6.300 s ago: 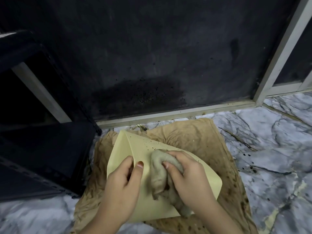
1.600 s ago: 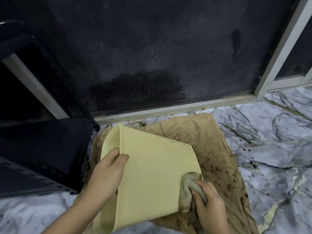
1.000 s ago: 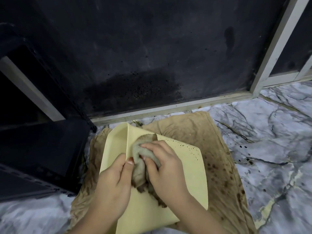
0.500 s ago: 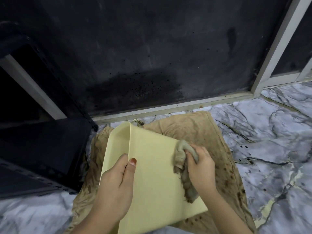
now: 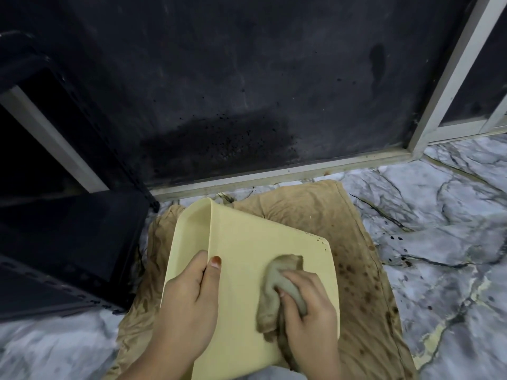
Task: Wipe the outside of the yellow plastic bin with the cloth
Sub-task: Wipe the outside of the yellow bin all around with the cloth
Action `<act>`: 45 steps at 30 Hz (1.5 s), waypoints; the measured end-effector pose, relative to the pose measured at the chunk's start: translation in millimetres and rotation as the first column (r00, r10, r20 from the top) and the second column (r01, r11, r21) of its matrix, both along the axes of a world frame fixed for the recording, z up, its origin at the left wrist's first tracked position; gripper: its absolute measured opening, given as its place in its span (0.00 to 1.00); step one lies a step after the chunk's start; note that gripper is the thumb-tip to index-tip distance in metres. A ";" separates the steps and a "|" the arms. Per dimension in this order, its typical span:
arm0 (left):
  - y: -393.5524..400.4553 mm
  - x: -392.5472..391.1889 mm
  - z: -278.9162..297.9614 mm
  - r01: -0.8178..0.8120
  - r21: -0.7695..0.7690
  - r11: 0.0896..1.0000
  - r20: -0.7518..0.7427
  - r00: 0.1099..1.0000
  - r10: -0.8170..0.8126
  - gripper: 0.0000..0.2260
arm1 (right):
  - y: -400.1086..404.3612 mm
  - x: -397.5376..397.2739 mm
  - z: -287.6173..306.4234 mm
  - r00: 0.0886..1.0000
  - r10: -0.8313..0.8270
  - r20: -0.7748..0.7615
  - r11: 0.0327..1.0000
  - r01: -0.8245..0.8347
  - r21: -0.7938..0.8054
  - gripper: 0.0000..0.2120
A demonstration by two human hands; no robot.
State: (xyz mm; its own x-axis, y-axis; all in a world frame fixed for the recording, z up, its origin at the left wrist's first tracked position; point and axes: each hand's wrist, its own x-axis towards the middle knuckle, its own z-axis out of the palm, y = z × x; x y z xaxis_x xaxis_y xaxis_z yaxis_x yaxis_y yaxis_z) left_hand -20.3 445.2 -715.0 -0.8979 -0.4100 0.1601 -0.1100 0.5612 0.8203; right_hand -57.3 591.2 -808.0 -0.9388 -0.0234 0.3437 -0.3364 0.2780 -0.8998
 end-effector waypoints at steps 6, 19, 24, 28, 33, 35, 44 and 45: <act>3.6 0.0 3.3 0.071 -0.003 0.997 -0.028 0.997 -0.071 0.16 | -34.4 -28.5 60.9 0.981 0.165 -0.097 0.986 -0.165 0.004 0.12; 2.8 0.9 3.7 0.036 0.073 0.997 0.004 0.999 -0.037 0.19 | 44.2 -81.6 -22.4 0.939 -0.220 0.263 0.974 0.194 0.119 0.11; 2.4 0.1 2.8 0.042 0.068 0.997 0.008 0.999 -0.043 0.18 | 57.9 -56.3 -40.7 0.893 -0.277 0.354 0.961 0.265 0.085 0.12; 3.8 0.9 3.6 0.052 0.062 0.997 0.007 0.999 -0.053 0.18 | 54.4 -32.9 -40.0 0.873 -0.278 0.400 0.956 0.291 0.028 0.12; 5.8 -2.0 4.2 0.055 0.050 0.997 0.014 0.998 -0.056 0.17 | 20.2 -6.7 -14.6 0.954 -0.187 0.233 0.964 0.225 -0.145 0.11; 5.8 -3.3 4.7 0.060 0.029 0.998 0.013 0.998 -0.060 0.18 | 6.1 -3.6 -0.1 0.982 -0.106 0.157 0.975 0.134 -0.179 0.14; -0.3 -6.3 4.3 0.056 0.036 0.998 0.032 0.998 -0.057 0.20 | -12.0 -11.0 15.8 0.996 0.022 0.091 0.986 -0.006 -0.166 0.14; -0.3 -6.3 4.1 0.059 0.031 0.998 0.032 0.998 -0.060 0.19 | -12.1 -10.8 14.4 0.996 0.017 0.090 0.986 -0.002 -0.164 0.13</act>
State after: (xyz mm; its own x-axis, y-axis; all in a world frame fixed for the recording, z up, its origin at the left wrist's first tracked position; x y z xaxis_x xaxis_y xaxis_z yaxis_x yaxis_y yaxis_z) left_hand -26.7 444.9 -710.9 -0.9255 -0.3597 0.1186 -0.1040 0.5424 0.8336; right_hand -68.0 579.1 -793.6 -0.9662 0.0173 0.2572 -0.2532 0.1218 -0.9597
